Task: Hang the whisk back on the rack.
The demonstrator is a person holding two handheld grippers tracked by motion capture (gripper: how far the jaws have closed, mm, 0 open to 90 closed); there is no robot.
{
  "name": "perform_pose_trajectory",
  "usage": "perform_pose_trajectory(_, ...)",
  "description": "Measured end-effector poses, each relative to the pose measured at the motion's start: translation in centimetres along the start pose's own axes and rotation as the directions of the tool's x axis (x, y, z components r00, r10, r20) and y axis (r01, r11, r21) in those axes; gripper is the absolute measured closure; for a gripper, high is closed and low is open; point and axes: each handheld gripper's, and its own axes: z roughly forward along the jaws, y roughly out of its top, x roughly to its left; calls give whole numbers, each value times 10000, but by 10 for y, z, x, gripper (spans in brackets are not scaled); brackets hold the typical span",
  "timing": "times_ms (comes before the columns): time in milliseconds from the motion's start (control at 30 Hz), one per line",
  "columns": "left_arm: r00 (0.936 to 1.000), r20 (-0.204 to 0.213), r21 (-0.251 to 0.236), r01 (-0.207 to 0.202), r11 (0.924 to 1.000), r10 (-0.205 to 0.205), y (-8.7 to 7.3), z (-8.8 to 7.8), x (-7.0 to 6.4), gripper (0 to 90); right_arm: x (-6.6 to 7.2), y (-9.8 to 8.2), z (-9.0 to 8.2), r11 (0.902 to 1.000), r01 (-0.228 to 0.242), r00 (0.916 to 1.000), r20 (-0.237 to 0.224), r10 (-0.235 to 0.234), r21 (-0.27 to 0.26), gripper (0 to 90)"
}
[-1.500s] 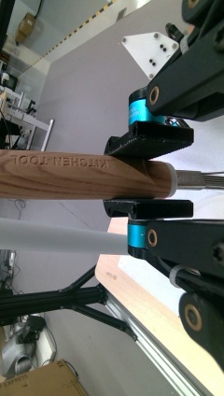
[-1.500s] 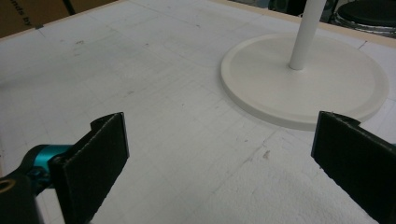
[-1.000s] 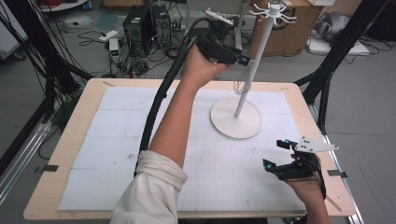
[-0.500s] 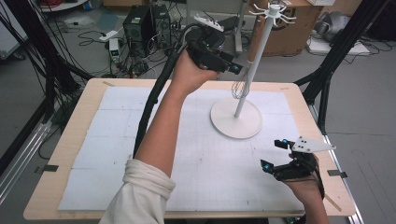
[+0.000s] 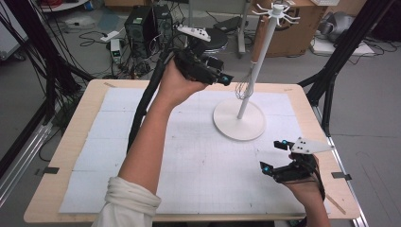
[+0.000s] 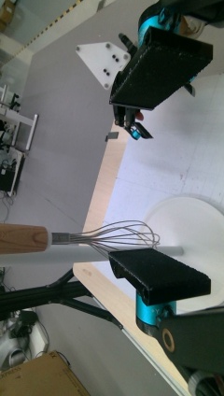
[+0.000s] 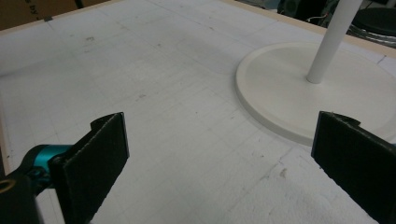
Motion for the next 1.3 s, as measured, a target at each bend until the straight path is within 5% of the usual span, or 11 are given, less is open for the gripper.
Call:
perform_pose_trajectory(500,9999,-53,-166,-116,9998,115,-27,-32,-8,132,1,3,3,10000,40,10000,7,-40,46,29)
perform_pose_trajectory(600,9997,-201,106,-150,9998,152,-32,-34,-11,97,1,2,3,10000,81,10000,1,-81,42,29)
perform_pose_trajectory(967,9976,-305,527,-612,9967,628,-36,-42,-27,62,0,3,1,10000,54,10000,16,-54,-28,29)
perform_pose_trajectory(1033,9968,-330,284,-724,9970,733,-39,-46,-29,61,0,3,0,10000,31,10000,21,-31,-25,29)
perform_pose_trajectory(1300,9977,-419,306,-514,9982,527,-60,-58,-32,16,0,3,0,10000,74,10000,48,-74,-25,29)
